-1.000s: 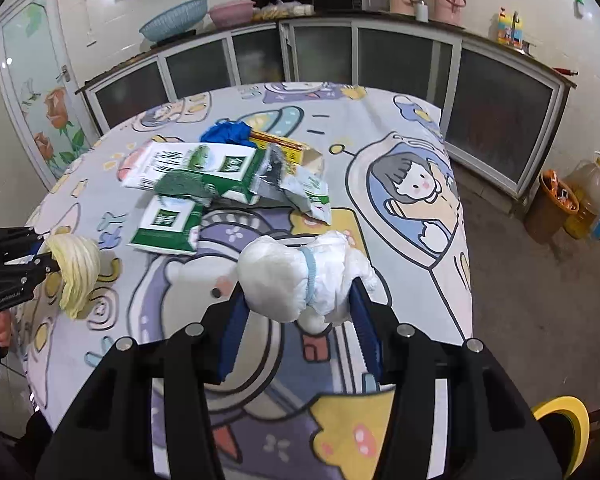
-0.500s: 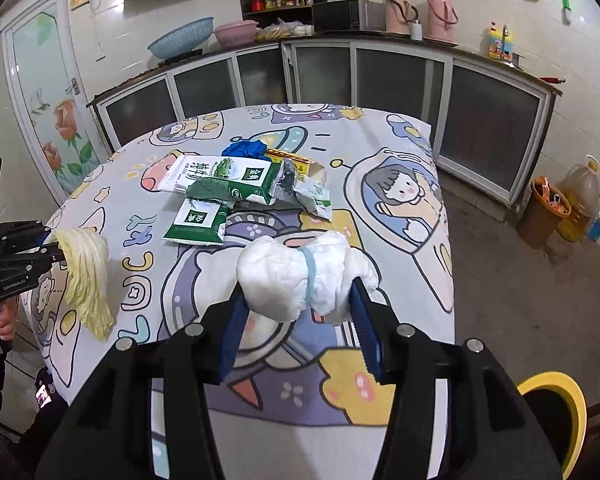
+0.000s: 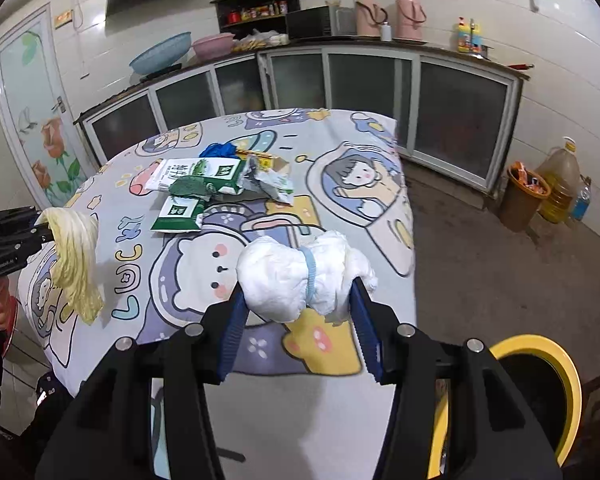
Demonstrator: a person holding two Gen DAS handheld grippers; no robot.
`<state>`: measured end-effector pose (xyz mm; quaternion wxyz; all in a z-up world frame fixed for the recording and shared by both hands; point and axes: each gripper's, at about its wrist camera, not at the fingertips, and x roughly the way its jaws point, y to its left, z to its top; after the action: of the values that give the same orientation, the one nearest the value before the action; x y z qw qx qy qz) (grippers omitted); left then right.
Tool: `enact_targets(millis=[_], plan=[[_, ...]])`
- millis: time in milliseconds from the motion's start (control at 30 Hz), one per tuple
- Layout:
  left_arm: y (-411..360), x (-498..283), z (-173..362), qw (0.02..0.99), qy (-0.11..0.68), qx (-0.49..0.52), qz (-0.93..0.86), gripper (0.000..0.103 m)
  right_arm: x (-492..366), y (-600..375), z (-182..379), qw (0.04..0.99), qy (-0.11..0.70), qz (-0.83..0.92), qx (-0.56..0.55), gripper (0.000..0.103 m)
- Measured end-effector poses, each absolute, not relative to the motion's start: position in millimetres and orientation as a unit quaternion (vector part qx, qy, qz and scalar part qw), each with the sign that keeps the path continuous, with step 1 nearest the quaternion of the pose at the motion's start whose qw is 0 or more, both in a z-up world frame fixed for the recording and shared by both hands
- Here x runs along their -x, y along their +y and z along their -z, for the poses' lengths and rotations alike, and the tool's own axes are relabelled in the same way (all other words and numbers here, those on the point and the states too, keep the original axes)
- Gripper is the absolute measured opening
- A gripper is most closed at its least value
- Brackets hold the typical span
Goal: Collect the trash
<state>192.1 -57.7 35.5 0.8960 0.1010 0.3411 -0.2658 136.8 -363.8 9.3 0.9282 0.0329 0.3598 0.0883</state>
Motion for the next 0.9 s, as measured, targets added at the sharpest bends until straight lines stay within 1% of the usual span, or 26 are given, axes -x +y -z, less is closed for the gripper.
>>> enact_targets(millis=[433, 667, 900], plan=[[-153, -180, -48, 0.871, 0.321, -0.132, 0.346, 0.019, -84, -445, -11, 0.936, 0.347, -0.011, -0.064, 0.048], [-212, -170, -51, 0.852, 0.311, -0.15, 0.394, 0.019, -53, -492, -5, 0.934, 0.342, 0.038, -0.096, 0.048], [-264, -162, -51, 0.833, 0.307, -0.147, 0.436, 0.019, -31, -526, 4, 0.929, 0.343, 0.075, -0.117, 0.048]])
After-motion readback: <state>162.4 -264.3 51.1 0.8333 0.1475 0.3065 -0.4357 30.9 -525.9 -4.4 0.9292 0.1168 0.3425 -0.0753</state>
